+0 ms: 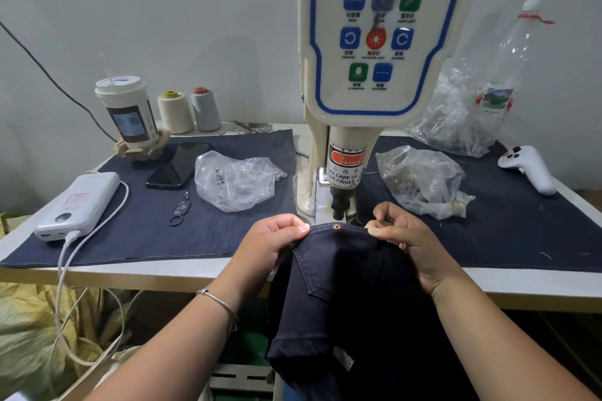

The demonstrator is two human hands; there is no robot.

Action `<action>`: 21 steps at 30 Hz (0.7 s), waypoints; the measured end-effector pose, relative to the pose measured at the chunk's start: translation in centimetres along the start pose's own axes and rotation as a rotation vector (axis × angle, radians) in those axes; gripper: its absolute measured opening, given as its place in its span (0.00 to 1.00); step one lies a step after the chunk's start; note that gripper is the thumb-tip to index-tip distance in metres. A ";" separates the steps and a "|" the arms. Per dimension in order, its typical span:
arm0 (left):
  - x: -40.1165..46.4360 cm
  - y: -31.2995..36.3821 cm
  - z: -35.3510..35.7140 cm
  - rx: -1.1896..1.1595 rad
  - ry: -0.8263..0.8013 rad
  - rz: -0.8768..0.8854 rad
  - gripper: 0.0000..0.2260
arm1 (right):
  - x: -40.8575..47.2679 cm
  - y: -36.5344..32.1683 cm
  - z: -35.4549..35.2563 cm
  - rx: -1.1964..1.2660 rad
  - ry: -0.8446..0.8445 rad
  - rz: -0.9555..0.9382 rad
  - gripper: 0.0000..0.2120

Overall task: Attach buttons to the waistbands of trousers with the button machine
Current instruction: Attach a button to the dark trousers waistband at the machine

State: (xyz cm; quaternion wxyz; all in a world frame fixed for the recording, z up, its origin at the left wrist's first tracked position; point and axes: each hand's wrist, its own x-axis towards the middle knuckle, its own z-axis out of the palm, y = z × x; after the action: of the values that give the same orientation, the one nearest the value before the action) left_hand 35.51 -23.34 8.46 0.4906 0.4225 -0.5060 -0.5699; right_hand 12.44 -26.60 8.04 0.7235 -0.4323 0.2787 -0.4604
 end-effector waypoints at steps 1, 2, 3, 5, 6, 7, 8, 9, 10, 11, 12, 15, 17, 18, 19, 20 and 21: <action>0.0 0.0 0.0 0.003 -0.002 0.001 0.14 | 0.0 0.0 0.0 0.000 -0.001 -0.008 0.12; -0.1 -0.1 0.0 0.007 -0.002 0.001 0.14 | -0.1 0.0 0.1 -0.006 -0.001 -0.015 0.12; -0.1 -0.1 0.0 0.007 -0.003 0.001 0.14 | -0.1 0.0 0.1 -0.013 0.000 -0.019 0.12; 0.0 -0.3 -0.1 -0.003 -0.005 0.001 0.13 | 0.0 0.0 0.1 -0.020 0.009 -0.018 0.12; 0.0 -0.3 -0.2 -0.008 -0.007 0.002 0.13 | 0.0 0.0 0.1 -0.024 0.014 -0.013 0.11; 0.0 -0.4 -0.2 -0.011 -0.008 0.003 0.13 | 0.1 0.0 0.0 -0.026 0.016 -0.008 0.11; 0.0 -0.4 -0.3 -0.014 -0.011 0.004 0.13 | 0.1 0.0 0.0 -0.025 0.017 -0.002 0.11; 0.0 -0.4 -0.3 -0.015 -0.018 0.005 0.12 | 0.1 0.0 0.0 -0.024 0.018 0.001 0.11; 0.0 -0.4 -0.3 -0.019 -0.026 0.001 0.11 | 0.1 0.0 -0.1 -0.024 0.021 0.003 0.11; 0.0 -0.4 -0.3 -0.020 -0.033 -0.005 0.09 | 0.1 0.1 -0.1 -0.024 0.024 0.003 0.11; 0.0 -0.3 -0.3 -0.020 -0.037 -0.008 0.08 | 0.1 0.1 -0.1 -0.025 0.029 0.002 0.11; -0.1 -0.1 -0.4 -0.013 -0.040 -0.004 0.11 | -0.1 -0.2 0.4 -0.036 0.042 0.002 0.12; -0.5 0.3 -0.3 -0.004 -0.061 -0.014 0.12 | -0.5 -0.5 1.0 -0.075 0.053 0.000 0.12; -0.7 0.6 -0.3 -0.012 -0.077 -0.016 0.10 | -0.8 -0.7 1.4 -0.102 0.049 -0.004 0.12; -1.0 0.8 -0.4 -0.012 -0.095 -0.015 0.08 | -1.3 -1.0 1.7 -0.131 0.038 -0.012 0.12; -1.4 1.1 -0.4 0.014 -0.112 -0.009 0.08 | -1.9 -1.4 2.1 -0.167 0.022 -0.026 0.12; -1.8 1.5 -0.5 0.066 -0.132 0.004 0.07 | -2.6 -1.8 2.5 -0.217 0.005 -0.046 0.12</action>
State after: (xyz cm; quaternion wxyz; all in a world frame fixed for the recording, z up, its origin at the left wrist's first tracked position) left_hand 36.52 -21.68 9.85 0.4430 0.3992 -0.5565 -0.5785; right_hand 12.63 -23.69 10.81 0.6611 -0.5133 0.3185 -0.4451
